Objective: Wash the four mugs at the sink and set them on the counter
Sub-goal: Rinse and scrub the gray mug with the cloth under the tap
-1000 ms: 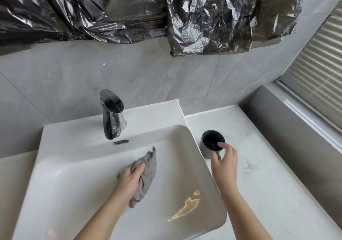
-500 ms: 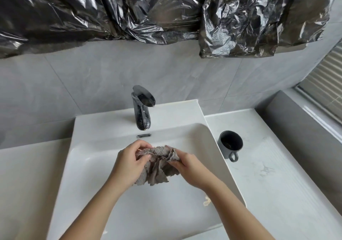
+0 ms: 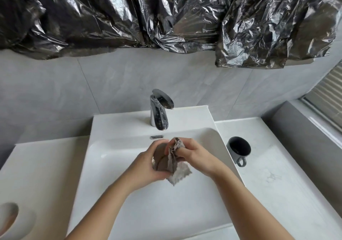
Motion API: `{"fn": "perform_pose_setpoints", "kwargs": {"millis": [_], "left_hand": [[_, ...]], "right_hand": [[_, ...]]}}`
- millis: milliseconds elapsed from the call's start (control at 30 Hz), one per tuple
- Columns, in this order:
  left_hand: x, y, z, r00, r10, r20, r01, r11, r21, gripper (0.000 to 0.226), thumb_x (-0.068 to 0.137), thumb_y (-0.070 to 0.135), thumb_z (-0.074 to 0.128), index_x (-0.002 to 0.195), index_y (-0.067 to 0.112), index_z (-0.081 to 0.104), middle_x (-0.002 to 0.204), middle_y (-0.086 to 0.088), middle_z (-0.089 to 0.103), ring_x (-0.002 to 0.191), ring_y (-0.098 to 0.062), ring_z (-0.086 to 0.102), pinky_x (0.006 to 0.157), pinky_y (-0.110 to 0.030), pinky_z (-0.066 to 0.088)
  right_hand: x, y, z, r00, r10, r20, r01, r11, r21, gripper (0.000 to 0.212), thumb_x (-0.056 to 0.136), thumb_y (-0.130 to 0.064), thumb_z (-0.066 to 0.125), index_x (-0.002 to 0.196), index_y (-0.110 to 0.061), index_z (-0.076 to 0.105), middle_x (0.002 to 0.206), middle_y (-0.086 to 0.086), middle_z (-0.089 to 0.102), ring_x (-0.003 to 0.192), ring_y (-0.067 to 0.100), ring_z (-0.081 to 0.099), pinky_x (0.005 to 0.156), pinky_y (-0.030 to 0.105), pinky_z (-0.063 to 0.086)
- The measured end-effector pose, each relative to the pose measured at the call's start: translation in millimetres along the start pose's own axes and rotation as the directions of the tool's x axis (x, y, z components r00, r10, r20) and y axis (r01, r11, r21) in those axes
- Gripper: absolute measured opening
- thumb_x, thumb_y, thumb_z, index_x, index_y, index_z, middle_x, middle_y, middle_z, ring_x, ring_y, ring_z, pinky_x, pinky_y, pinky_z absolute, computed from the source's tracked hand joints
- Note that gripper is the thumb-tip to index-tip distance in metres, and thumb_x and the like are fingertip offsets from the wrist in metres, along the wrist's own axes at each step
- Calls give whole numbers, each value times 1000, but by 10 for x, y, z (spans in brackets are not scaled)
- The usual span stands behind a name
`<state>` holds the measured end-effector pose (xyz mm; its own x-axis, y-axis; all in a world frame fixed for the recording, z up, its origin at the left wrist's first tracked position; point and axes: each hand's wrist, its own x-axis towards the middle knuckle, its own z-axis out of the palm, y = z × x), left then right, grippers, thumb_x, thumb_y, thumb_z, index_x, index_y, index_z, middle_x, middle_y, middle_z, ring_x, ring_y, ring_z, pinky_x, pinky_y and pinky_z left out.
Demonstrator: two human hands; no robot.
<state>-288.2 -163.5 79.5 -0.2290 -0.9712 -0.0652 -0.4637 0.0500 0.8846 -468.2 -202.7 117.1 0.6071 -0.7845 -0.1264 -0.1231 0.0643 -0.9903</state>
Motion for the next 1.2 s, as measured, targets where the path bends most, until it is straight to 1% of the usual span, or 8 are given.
{"fn": "perform_pose_setpoints", "kwargs": {"millis": [233, 433, 567, 700, 833, 933, 1067, 1200], "left_hand": [[75, -152, 80, 975, -213, 65, 220, 969, -115, 23, 74, 15, 74, 83, 29, 58, 71, 2, 63, 53, -15, 56, 49, -29, 48], [82, 20, 166, 991, -67, -117, 29, 954, -299, 53, 62, -4, 52, 106, 24, 62, 93, -5, 66, 71, -12, 57, 64, -19, 48], [156, 183, 344, 977, -153, -147, 36, 803, -596, 50, 54, -2, 41, 97, 13, 61, 81, -5, 61, 68, -8, 57, 61, -19, 48], [177, 130, 262, 965, -255, -65, 79, 515, -854, 49, 57, -9, 42, 98, 11, 58, 82, -10, 61, 72, -18, 59, 59, -25, 52], [55, -167, 50, 986, -22, -163, -14, 976, -218, 57, 67, -8, 51, 115, 24, 54, 118, 6, 57, 114, -13, 56, 90, -18, 47], [-20, -178, 2, 982, 100, 163, -151, 927, 343, 85, 79, 14, 60, 149, 39, 19, 141, 24, 29, 130, 5, 31, 105, -17, 31], [113, -101, 130, 981, -177, 78, 170, 981, 88, 45, 90, 17, 54, 132, 27, 43, 109, 14, 56, 96, -9, 53, 76, -20, 44], [217, -48, 384, 907, -419, 44, 399, 821, -408, 6, 90, 13, 44, 90, 10, 49, 64, -5, 46, 61, -20, 45, 53, -26, 35]], "right_hand": [[-185, 335, -295, 966, 49, -256, -7, 987, 162, 27, 61, 3, 47, 62, -19, 63, 72, 13, 50, 72, 26, 49, 73, 38, 45], [-246, 710, -181, 980, 196, -39, -200, 953, -228, 74, 64, 2, 60, 128, -27, 39, 86, 2, 61, 75, 19, 63, 65, 30, 48], [-58, 578, 278, 966, 242, 92, -216, 949, -229, 31, 80, -4, 76, 96, -20, 55, 68, -6, 61, 54, 4, 59, 54, 22, 51], [-21, 568, 370, 951, 258, -171, -289, 939, -189, 13, 86, -15, 68, 80, -14, 56, 54, 5, 60, 42, 23, 58, 47, 27, 49], [12, 487, 245, 941, 149, -305, -316, 709, -631, 15, 83, -31, 63, 82, -16, 60, 80, 12, 71, 68, 31, 64, 53, 32, 43], [68, 457, 177, 971, 135, -197, -239, 517, -822, 24, 79, -27, 69, 91, -15, 53, 91, 9, 67, 81, 31, 59, 59, 34, 41], [59, 445, 209, 935, 225, -275, -304, 907, -291, 19, 85, -9, 56, 103, -13, 54, 77, -1, 56, 57, 21, 49, 41, 26, 38], [51, 630, 364, 917, 357, -179, -292, 905, 308, 20, 87, -9, 42, 103, -8, 54, 74, 9, 57, 68, 23, 53, 66, 37, 48]]}}
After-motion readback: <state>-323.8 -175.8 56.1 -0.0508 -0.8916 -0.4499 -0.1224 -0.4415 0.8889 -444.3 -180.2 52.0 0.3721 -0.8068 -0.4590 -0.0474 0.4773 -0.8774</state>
